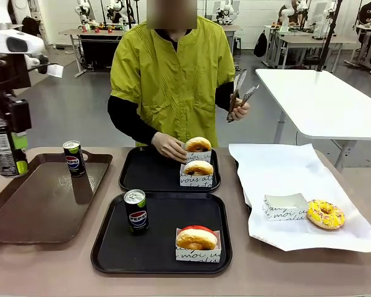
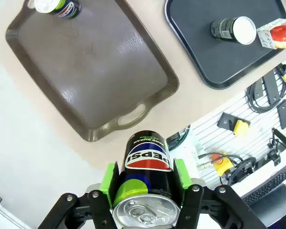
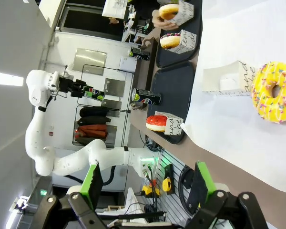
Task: Set up donuts and drinks on trays.
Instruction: Pick up one Pepsi coke from the Handle tray and place it on the Flat Tray without a Pepsi coke.
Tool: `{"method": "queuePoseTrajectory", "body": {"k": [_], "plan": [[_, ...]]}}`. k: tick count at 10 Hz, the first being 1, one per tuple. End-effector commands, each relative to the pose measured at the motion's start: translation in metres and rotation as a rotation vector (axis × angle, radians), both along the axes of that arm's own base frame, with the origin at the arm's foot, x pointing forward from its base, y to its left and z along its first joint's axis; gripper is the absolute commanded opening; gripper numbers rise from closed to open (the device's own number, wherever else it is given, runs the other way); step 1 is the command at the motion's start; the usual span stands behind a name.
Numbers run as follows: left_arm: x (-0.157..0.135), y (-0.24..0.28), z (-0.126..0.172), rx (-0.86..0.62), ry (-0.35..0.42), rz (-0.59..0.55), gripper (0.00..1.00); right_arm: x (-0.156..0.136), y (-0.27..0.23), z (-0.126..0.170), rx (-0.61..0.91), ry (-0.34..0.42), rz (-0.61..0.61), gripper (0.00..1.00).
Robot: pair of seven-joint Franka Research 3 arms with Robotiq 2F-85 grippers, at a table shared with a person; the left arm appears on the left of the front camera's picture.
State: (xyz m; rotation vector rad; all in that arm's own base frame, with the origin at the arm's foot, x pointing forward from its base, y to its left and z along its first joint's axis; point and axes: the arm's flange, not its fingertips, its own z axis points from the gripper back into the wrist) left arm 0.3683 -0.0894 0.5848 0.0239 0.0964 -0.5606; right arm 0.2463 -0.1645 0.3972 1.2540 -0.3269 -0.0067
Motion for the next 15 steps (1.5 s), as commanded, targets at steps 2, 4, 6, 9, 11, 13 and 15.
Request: {"method": "queuePoseTrajectory", "body": {"k": [2,4,6,9,11,13,15], "plan": [[0.0,0.0,0.0,0.0,0.0,0.0,0.58,0.003,0.001,0.001,0.019,-0.027,-0.006,1.0],[0.0,0.0,0.0,0.0,0.0,0.0,0.58,0.003,0.001,0.001,0.019,-0.027,-0.006,1.0],[0.0,0.0,0.0,0.0,0.0,0.0,0.58,0.003,0.001,0.001,0.019,-0.027,-0.006,1.0],[0.0,0.0,0.0,0.0,0.0,0.0,0.58,0.003,0.001,0.001,0.019,-0.027,-0.006,1.0],[0.0,0.0,0.0,0.0,0.0,0.0,0.58,0.003,0.001,0.001,0.019,-0.027,-0.006,1.0],[0.0,0.0,0.0,0.0,0.0,0.0,0.58,0.003,0.001,0.001,0.019,-0.027,-0.006,1.0],[0.027,-0.015,-0.008,0.011,-0.023,-0.063,0.58,0.003,0.001,0.001,0.019,-0.027,-0.006,1.0]]}}
